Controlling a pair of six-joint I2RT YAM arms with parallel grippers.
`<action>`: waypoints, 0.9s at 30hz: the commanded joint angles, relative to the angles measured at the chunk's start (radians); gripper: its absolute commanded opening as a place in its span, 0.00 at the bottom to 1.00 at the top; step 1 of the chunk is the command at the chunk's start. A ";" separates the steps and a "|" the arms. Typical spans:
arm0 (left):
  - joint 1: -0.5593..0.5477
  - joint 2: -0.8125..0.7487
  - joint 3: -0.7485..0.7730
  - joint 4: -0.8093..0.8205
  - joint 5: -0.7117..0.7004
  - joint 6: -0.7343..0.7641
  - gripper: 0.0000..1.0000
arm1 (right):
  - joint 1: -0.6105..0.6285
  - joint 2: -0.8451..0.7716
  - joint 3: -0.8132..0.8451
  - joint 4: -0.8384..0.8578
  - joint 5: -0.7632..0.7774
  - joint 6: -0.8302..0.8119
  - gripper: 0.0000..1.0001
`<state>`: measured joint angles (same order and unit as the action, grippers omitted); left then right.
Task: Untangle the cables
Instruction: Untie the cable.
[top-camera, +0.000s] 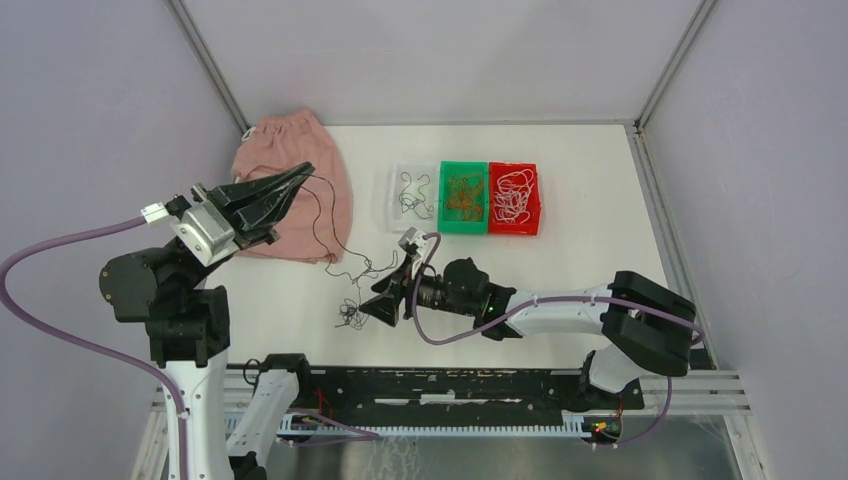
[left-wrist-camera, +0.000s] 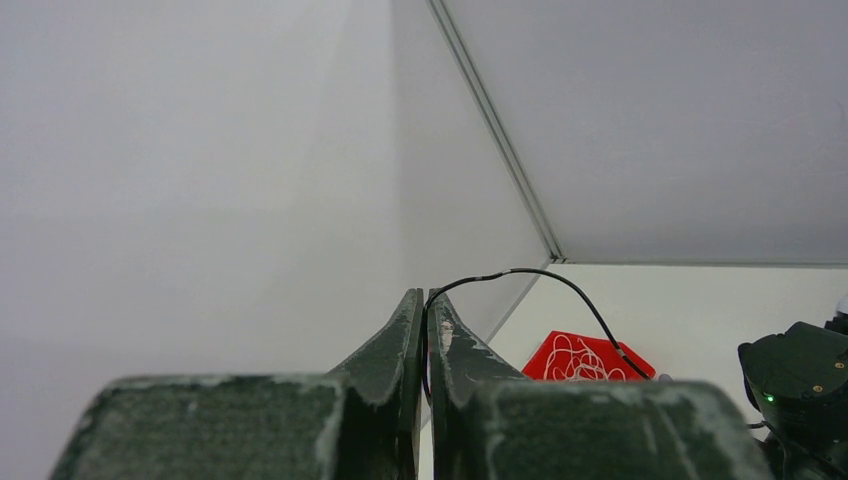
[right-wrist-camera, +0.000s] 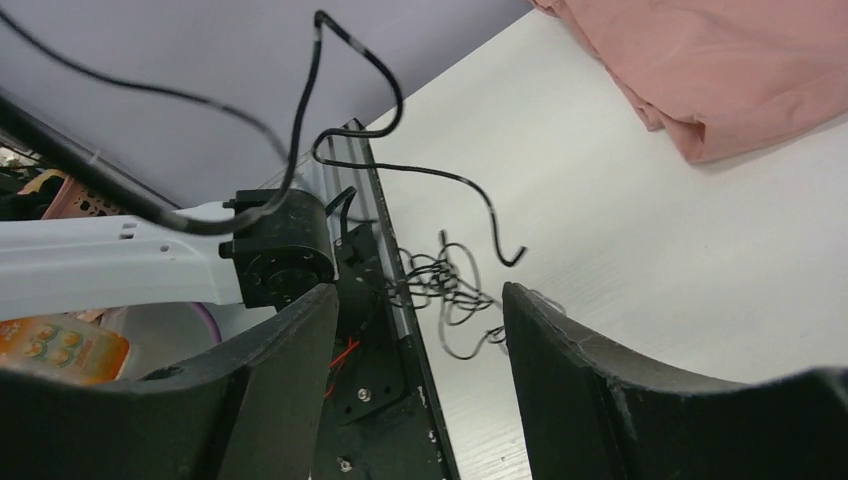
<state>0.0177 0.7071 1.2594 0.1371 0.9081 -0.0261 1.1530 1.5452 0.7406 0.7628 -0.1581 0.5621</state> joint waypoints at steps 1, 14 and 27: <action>0.006 0.006 0.033 0.027 0.017 -0.040 0.10 | 0.006 0.006 -0.009 0.139 -0.024 0.033 0.67; 0.005 0.009 0.053 0.031 0.025 -0.054 0.11 | 0.007 0.036 0.049 0.092 0.158 -0.031 0.66; 0.005 0.021 0.079 0.044 0.031 -0.075 0.12 | 0.056 0.124 0.181 0.008 0.264 -0.072 0.60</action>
<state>0.0177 0.7136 1.2968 0.1463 0.9260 -0.0338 1.1866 1.6306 0.8551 0.7448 0.0727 0.5076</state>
